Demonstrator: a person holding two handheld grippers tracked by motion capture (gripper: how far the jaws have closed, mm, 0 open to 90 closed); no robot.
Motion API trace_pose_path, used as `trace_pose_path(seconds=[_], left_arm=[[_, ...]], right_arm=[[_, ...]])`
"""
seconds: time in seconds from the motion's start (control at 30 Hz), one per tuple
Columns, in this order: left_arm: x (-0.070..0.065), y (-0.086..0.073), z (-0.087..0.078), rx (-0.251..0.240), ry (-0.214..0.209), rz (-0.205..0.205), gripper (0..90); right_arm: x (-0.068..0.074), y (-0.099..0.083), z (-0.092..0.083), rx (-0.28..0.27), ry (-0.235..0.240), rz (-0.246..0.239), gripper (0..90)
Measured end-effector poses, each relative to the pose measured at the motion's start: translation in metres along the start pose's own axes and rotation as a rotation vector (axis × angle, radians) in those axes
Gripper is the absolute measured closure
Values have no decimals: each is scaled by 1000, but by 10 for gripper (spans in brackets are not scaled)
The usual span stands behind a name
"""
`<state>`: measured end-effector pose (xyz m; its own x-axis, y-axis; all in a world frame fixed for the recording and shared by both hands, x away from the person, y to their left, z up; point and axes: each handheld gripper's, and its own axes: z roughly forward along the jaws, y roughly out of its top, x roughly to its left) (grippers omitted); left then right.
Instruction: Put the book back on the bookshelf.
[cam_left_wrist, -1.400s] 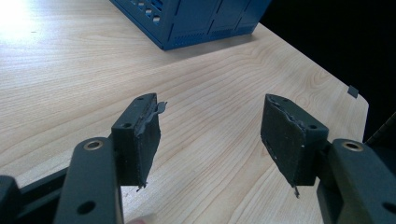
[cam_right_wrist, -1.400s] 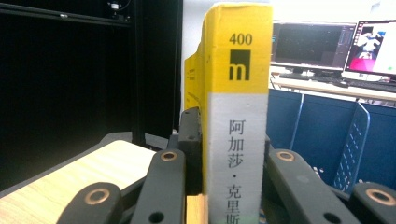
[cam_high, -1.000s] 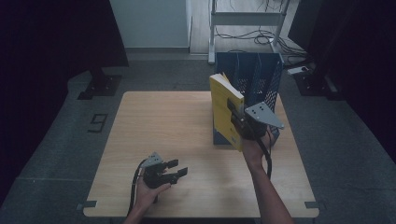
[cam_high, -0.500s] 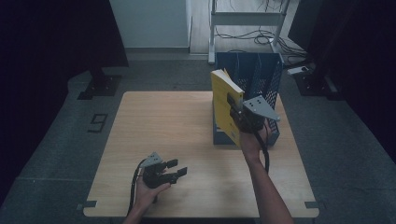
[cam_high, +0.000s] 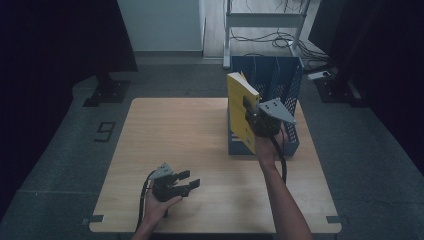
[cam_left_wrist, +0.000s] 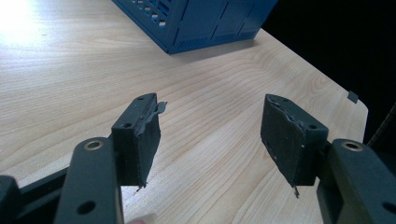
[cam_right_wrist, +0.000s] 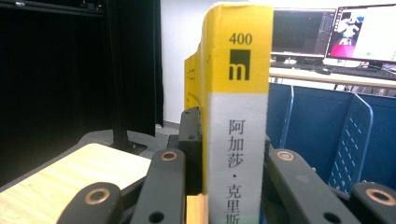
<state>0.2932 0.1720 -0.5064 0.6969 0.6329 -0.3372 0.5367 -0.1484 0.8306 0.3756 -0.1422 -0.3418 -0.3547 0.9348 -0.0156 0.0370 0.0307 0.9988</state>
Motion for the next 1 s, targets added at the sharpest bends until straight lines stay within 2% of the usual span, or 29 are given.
trace_pose_path(seconds=[0.57,1.0], left_arm=[[2,0,-1,-1,4,-8,376],[3,-1,0,0,6,-11,376]], right_arm=[[-6,-11,20,13,-40,24,751],[-15,-17,35,23,-95,46,751]])
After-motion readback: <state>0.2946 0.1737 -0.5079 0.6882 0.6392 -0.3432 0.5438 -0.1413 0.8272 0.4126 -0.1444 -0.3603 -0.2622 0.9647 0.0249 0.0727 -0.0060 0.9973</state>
